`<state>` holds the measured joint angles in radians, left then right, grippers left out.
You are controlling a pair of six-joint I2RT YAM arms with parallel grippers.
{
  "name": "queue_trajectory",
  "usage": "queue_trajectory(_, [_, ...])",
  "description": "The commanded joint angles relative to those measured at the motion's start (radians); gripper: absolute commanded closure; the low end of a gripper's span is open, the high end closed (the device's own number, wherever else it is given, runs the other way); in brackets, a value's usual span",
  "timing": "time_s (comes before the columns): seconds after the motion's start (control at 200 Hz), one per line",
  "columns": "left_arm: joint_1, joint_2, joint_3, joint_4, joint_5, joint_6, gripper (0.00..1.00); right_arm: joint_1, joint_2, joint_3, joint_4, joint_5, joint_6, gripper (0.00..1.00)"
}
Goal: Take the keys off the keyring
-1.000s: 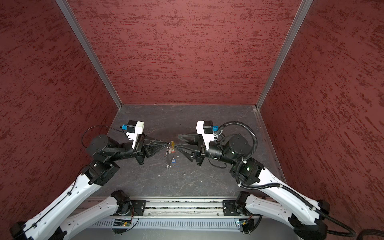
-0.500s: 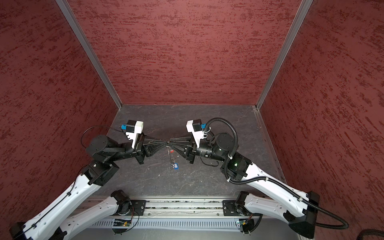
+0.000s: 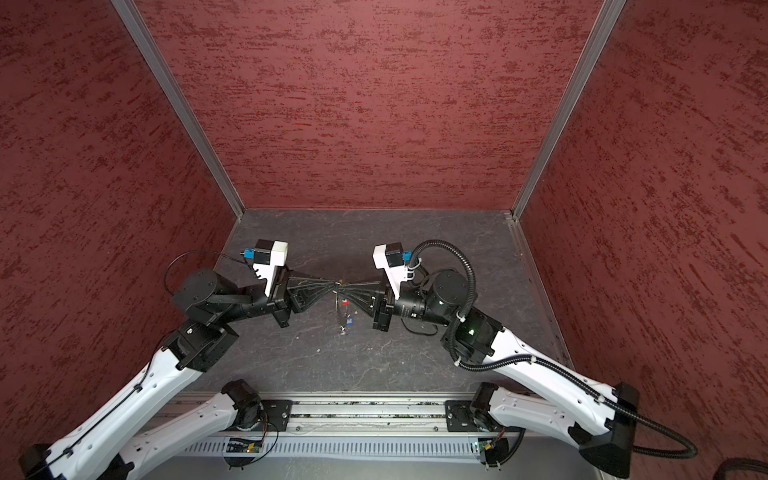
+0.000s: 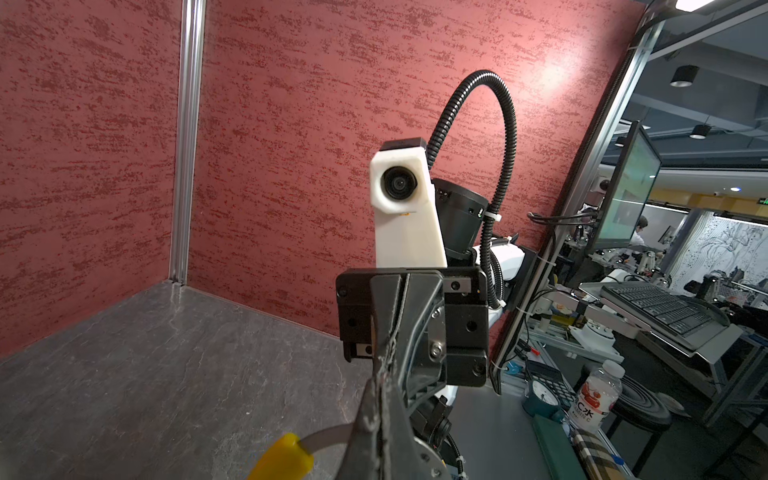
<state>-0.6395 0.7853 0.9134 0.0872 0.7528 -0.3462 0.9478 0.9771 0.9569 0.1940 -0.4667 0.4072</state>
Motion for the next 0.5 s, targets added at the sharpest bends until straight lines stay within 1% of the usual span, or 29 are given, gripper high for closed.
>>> queue_trajectory(0.0, [0.010,-0.011,0.050,-0.076,-0.008,0.023,0.83,0.003,-0.044,0.068,-0.133,0.031,-0.043,1.00])
queue_trajectory(0.09, [0.022,-0.005,0.082,-0.153,0.025,0.039,0.70,0.002,-0.042,0.135,-0.293,0.022,-0.093,1.00])
queue_trajectory(0.245, [0.032,0.062,0.191,-0.363,0.139,0.093,0.60,-0.001,0.024,0.307,-0.614,-0.042,-0.212,1.00])
queue_trajectory(0.316, [0.032,0.097,0.241,-0.467,0.178,0.126,0.57,-0.003,0.071,0.389,-0.748,-0.059,-0.272,1.00])
queue_trajectory(0.376, [0.033,0.118,0.270,-0.523,0.199,0.147,0.57,-0.004,0.113,0.449,-0.836,-0.069,-0.318,1.00])
queue_trajectory(0.496, [0.032,0.133,0.296,-0.564,0.219,0.163,0.59,-0.003,0.166,0.522,-0.916,-0.069,-0.369,1.00])
